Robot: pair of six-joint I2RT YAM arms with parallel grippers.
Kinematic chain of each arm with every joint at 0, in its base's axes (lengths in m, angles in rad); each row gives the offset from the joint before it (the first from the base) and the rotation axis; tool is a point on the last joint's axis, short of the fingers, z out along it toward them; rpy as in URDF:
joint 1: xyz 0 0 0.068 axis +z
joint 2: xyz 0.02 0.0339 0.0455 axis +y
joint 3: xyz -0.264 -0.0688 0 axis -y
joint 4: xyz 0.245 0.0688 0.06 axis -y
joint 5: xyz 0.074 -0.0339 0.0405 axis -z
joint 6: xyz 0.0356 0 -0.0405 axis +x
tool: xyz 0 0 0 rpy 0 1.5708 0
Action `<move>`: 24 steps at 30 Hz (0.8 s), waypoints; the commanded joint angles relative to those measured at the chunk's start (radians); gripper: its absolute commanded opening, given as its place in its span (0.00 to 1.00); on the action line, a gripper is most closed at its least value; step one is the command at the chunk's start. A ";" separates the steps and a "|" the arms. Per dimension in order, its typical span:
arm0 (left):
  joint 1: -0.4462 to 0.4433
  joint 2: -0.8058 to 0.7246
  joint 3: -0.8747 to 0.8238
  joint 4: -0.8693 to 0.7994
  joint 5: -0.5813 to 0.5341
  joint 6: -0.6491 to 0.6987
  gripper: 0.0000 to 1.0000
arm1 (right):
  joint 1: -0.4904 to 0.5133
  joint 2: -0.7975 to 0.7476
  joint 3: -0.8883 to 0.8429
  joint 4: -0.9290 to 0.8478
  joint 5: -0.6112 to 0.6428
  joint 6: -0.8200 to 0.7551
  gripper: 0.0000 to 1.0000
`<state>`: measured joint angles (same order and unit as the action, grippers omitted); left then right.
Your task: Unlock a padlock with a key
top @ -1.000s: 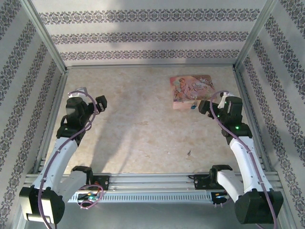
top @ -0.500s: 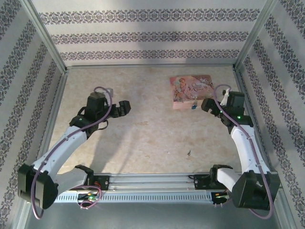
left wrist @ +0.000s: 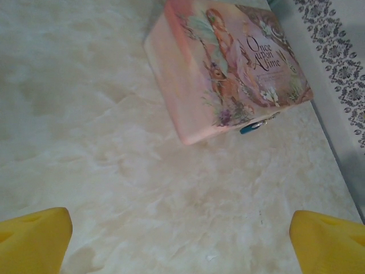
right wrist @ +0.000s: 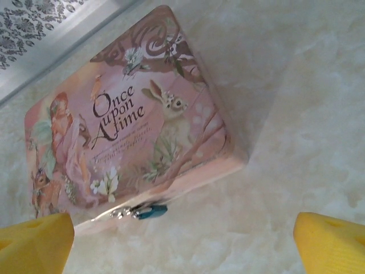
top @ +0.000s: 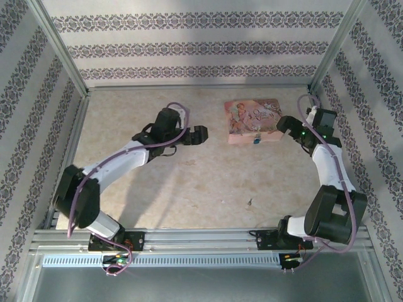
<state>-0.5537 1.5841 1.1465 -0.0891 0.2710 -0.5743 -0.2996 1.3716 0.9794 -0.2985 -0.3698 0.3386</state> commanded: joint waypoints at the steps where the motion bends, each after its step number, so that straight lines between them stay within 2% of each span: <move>1: -0.032 0.097 0.090 0.053 0.048 -0.029 0.96 | -0.010 0.059 0.065 0.038 -0.059 0.000 0.98; 15: -0.054 0.459 0.408 0.059 0.131 -0.072 0.94 | -0.001 0.402 0.300 0.015 -0.116 -0.022 0.98; 19: -0.055 0.554 0.512 0.035 0.135 -0.071 0.94 | 0.018 0.465 0.351 0.001 -0.098 -0.057 0.98; 24: -0.058 0.654 0.634 0.003 0.169 -0.080 0.94 | 0.035 0.516 0.379 0.009 -0.145 -0.071 0.98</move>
<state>-0.5964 2.2036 1.7187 -0.0566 0.4049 -0.6380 -0.2821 1.8694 1.3273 -0.2798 -0.4744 0.3027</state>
